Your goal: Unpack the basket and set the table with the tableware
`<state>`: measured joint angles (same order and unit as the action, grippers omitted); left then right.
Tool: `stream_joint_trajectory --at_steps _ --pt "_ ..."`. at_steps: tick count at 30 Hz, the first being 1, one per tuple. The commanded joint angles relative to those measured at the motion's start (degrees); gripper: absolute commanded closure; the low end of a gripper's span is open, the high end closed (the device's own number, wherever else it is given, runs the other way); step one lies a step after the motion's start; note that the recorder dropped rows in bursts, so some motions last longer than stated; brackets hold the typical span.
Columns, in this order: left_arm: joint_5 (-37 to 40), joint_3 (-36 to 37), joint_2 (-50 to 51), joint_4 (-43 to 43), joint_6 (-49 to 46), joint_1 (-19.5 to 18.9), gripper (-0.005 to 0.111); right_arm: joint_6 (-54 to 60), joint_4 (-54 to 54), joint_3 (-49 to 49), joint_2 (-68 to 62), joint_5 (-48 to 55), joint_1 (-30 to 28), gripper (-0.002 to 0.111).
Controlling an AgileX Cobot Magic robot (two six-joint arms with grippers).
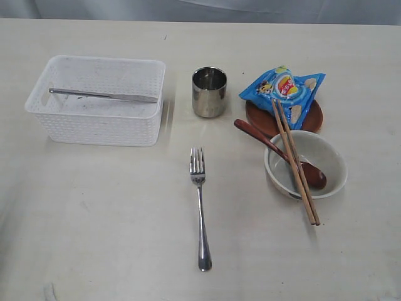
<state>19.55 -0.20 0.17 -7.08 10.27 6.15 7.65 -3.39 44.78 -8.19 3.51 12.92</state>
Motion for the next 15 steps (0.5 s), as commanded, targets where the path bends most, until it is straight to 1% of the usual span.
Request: stream_joint_trajectory --at_steps 1,4,7,11,15 --pt "0.2 0.2 -0.2 0.0 0.0 -0.2 0.107 1.0 0.5 -5.2 2.3 -0.2 -2.9 0.109" --pt "0.2 0.2 -0.2 0.0 0.0 -0.2 0.107 4.8 0.7 -11.3 7.3 -0.2 -4.6 0.109" --pt "0.2 0.2 -0.2 0.0 0.0 -0.2 0.107 7.3 0.7 -17.5 8.2 -0.6 -6.7 0.109" --pt "0.1 0.2 -0.2 0.0 0.0 -0.2 0.107 7.2 1.4 -24.6 8.2 -1.3 -8.2 0.109" --pt "0.1 0.2 -0.2 0.0 0.0 -0.2 0.107 7.2 1.4 -33.0 8.2 -4.2 -8.2 0.109"
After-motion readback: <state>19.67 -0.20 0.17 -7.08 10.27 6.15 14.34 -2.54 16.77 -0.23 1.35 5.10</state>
